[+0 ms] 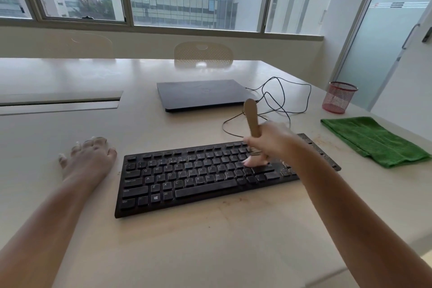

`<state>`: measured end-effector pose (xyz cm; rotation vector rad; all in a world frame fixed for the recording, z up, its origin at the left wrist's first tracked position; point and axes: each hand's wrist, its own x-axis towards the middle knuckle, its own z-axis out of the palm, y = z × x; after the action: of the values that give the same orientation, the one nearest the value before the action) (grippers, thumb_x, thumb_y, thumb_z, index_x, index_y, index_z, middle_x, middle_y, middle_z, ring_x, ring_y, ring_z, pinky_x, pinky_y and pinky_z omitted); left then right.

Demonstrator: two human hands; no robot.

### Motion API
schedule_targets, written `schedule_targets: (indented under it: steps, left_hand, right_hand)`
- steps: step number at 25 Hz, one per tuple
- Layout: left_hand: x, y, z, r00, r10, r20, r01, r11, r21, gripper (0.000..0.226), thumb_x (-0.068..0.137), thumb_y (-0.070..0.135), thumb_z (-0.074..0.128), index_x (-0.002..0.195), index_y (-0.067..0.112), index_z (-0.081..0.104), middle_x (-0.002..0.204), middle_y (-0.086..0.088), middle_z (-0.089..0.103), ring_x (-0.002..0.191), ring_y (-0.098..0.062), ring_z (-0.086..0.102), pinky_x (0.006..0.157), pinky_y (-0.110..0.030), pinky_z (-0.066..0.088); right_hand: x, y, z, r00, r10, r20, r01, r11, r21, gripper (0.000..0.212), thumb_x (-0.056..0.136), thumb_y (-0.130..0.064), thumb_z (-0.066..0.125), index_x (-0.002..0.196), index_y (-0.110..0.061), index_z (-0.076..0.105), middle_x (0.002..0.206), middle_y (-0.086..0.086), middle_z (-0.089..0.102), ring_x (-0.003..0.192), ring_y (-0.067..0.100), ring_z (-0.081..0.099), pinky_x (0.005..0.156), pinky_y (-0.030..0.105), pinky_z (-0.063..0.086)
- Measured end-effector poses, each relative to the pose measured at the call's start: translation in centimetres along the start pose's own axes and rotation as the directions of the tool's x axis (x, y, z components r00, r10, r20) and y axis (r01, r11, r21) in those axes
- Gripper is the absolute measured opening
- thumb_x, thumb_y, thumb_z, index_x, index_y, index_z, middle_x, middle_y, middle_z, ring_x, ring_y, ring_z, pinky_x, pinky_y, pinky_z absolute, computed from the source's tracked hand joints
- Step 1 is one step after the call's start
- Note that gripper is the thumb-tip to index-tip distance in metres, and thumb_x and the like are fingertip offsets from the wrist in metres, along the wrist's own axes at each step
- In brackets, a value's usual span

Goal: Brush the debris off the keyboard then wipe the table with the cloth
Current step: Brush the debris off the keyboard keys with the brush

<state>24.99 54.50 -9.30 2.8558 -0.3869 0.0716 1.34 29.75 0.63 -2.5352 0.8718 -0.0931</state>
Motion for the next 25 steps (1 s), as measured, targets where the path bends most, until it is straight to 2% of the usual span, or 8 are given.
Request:
schedule_targets:
  steps: [2, 5, 7, 10, 14, 17, 20, 25]
  left_hand:
    - [-0.2, 0.2, 0.0, 1.000, 0.012, 0.006, -0.012, 1.000, 0.008, 0.043, 0.097, 0.033, 0.031, 0.136, 0.015, 0.038, 0.150, -0.010, 0.030, 0.140, -0.032, 0.022, 0.112, -0.055, 0.015]
    - [-0.1, -0.3, -0.1, 1.000, -0.001, 0.008, 0.001, 1.000, 0.019, 0.042, 0.097, 0.034, 0.032, 0.134, 0.014, 0.040, 0.149, -0.010, 0.032, 0.139, -0.033, 0.024, 0.112, -0.056, 0.015]
    - [-0.1, -0.4, -0.1, 1.000, 0.004, 0.014, -0.005, 1.000, 0.018, 0.042, 0.097, 0.033, 0.031, 0.134, 0.014, 0.040, 0.149, -0.010, 0.032, 0.139, -0.033, 0.024, 0.112, -0.056, 0.015]
    - [-0.2, -0.4, -0.2, 1.000, -0.005, 0.011, 0.005, 1.000, 0.020, 0.042, 0.097, 0.033, 0.031, 0.134, 0.014, 0.039, 0.150, -0.010, 0.032, 0.139, -0.033, 0.024, 0.112, -0.056, 0.016]
    - [-0.2, -0.3, -0.3, 1.000, -0.004, 0.014, 0.004, 1.000, 0.019, 0.044, 0.098, 0.033, 0.030, 0.137, 0.014, 0.037, 0.151, -0.009, 0.029, 0.140, -0.032, 0.021, 0.112, -0.056, 0.015]
    - [-0.1, -0.3, -0.1, 1.000, -0.005, 0.013, 0.005, 1.000, 0.024, 0.044, 0.098, 0.034, 0.030, 0.136, 0.014, 0.038, 0.151, -0.009, 0.030, 0.140, -0.032, 0.022, 0.112, -0.056, 0.015]
    - [-0.2, -0.4, -0.2, 1.000, -0.010, 0.010, 0.010, 1.000, 0.022, 0.044, 0.098, 0.034, 0.030, 0.137, 0.014, 0.038, 0.151, -0.009, 0.030, 0.140, -0.031, 0.022, 0.112, -0.056, 0.015]
    - [-0.3, -0.3, -0.2, 1.000, -0.010, 0.010, 0.010, 1.000, 0.019, 0.045, 0.098, 0.034, 0.031, 0.139, 0.015, 0.035, 0.152, -0.009, 0.029, 0.140, -0.031, 0.021, 0.113, -0.055, 0.015]
  right_hand:
    - [-0.7, 0.2, -0.6, 0.996, -0.007, -0.085, 0.009, 1.000, 0.025, 0.024, 0.093, -0.031, 0.055, 0.087, -0.009, 0.060, 0.083, 0.003, 0.065, 0.055, 0.007, 0.066, 0.058, 0.024, 0.052]
    - [-2.1, -2.2, 1.8, 0.962, -0.223, 0.159, 0.145, 0.908, 0.393, 0.020, 0.091, -0.028, 0.058, 0.093, -0.008, 0.062, 0.084, -0.002, 0.068, 0.062, 0.005, 0.068, 0.061, 0.019, 0.053]
    - [-1.9, -1.8, 1.7, 0.969, -0.187, 0.162, 0.165, 0.976, 0.145, 0.024, 0.091, -0.032, 0.058, 0.086, -0.010, 0.062, 0.072, -0.005, 0.062, 0.057, 0.006, 0.059, 0.056, 0.019, 0.045]
    - [-1.0, -0.7, -0.2, 0.998, -0.021, -0.063, 0.012, 0.990, -0.144, 0.024, 0.091, -0.034, 0.057, 0.088, -0.010, 0.059, 0.071, -0.002, 0.061, 0.062, 0.010, 0.062, 0.059, 0.025, 0.048]
    - [-2.2, -2.4, 2.0, 0.970, -0.222, 0.096, 0.180, 0.929, 0.325, 0.013, 0.091, -0.031, 0.059, 0.086, -0.020, 0.059, 0.080, -0.003, 0.067, 0.057, 0.000, 0.065, 0.060, 0.017, 0.054]
    - [-3.0, -2.6, 2.0, 0.944, -0.241, 0.225, 0.193, 0.957, 0.218, 0.021, 0.091, -0.036, 0.056, 0.086, -0.016, 0.060, 0.073, 0.003, 0.067, 0.058, 0.009, 0.063, 0.058, 0.018, 0.054]
    - [-2.1, -2.5, 1.1, 0.966, -0.238, 0.098, 0.193, 0.921, 0.337, 0.017, 0.090, -0.031, 0.058, 0.082, -0.017, 0.059, 0.083, 0.005, 0.070, 0.064, 0.002, 0.067, 0.064, 0.019, 0.055]
    - [-2.1, -1.8, 2.2, 0.956, -0.217, 0.198, 0.147, 0.937, 0.318, 0.020, 0.091, -0.034, 0.056, 0.086, -0.015, 0.059, 0.053, -0.007, 0.060, 0.051, 0.001, 0.063, 0.052, 0.016, 0.051]
